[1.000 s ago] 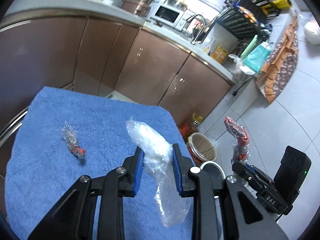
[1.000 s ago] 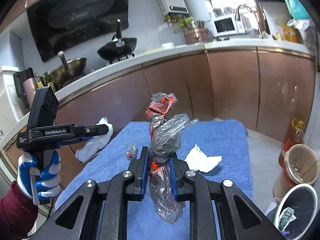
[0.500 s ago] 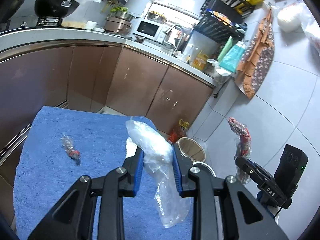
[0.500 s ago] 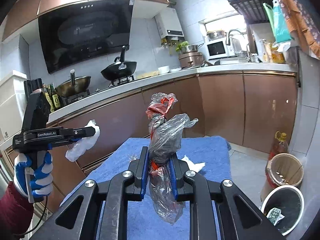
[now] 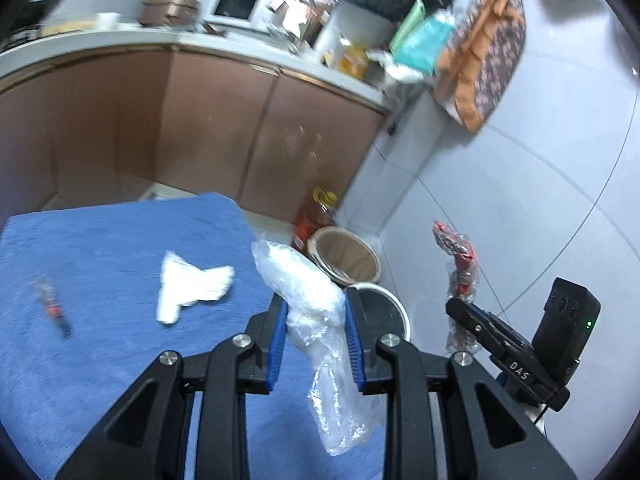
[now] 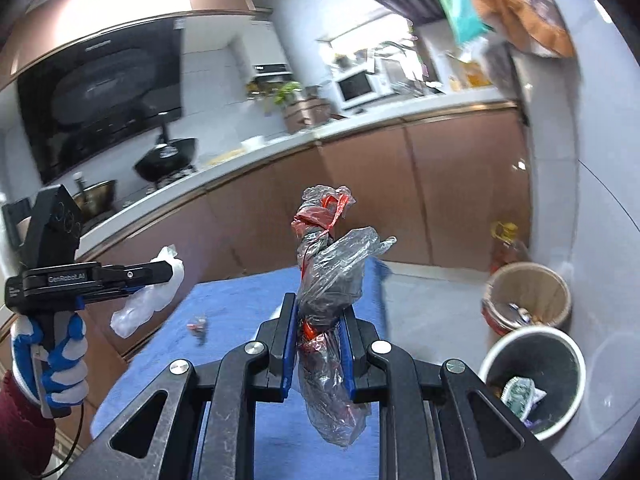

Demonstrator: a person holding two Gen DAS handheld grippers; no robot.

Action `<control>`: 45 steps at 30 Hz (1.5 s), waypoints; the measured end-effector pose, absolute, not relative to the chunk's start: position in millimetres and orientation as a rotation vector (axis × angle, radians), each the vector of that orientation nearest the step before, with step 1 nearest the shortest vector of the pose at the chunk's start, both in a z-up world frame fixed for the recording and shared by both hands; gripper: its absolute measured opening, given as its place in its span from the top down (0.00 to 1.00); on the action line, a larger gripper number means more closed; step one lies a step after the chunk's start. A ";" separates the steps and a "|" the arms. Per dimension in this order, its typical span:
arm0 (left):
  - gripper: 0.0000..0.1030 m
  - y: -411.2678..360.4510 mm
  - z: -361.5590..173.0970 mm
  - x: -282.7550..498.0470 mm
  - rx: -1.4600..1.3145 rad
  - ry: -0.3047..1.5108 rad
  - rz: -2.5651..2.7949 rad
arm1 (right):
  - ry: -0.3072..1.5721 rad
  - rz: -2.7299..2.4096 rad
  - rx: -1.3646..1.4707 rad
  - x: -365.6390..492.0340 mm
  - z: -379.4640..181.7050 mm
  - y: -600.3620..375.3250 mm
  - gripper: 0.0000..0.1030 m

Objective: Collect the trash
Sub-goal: 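Carry both plastic bags to the bin and open both tools over it, then move both tools back over the table toward the remaining tissue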

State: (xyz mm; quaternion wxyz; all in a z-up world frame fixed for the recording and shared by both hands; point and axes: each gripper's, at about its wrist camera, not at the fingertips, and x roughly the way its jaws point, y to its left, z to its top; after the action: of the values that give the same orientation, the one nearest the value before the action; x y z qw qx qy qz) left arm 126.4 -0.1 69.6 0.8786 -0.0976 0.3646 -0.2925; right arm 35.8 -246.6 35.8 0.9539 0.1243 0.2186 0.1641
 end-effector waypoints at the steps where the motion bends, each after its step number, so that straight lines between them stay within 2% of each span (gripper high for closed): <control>1: 0.75 -12.5 65.1 132.5 -0.192 0.776 -0.624 | 0.452 0.317 0.265 39.1 29.4 -255.2 0.83; 14: 0.75 -224.3 -34.6 228.5 -0.072 1.032 -0.837 | 0.614 -0.007 0.364 85.8 -65.6 -385.5 0.83; 25: 0.73 -348.5 -108.7 278.8 -0.014 1.172 -0.884 | 0.726 -0.172 0.420 122.2 -128.0 -450.4 0.81; 28: 0.66 -366.2 -120.2 283.7 -0.002 1.181 -0.889 | 0.742 -0.211 0.398 126.8 -136.0 -453.9 0.77; 32: 0.57 -374.9 -126.7 287.2 -0.014 1.173 -0.902 | 0.740 -0.239 0.375 126.1 -140.5 -452.8 0.58; 39: 0.57 -360.0 -114.0 277.7 -0.019 1.122 -0.904 | 0.737 -0.266 0.373 117.8 -141.7 -451.3 0.53; 45: 0.57 -327.2 -73.4 253.2 0.037 0.963 -0.853 | 0.700 -0.262 0.358 112.2 -122.4 -432.0 0.43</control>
State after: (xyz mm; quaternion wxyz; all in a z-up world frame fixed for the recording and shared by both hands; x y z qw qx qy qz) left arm 253.2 -327.2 -73.4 0.8000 0.0172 0.4491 -0.3975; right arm 112.2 -432.0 -122.4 0.9155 0.1739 0.3398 -0.1272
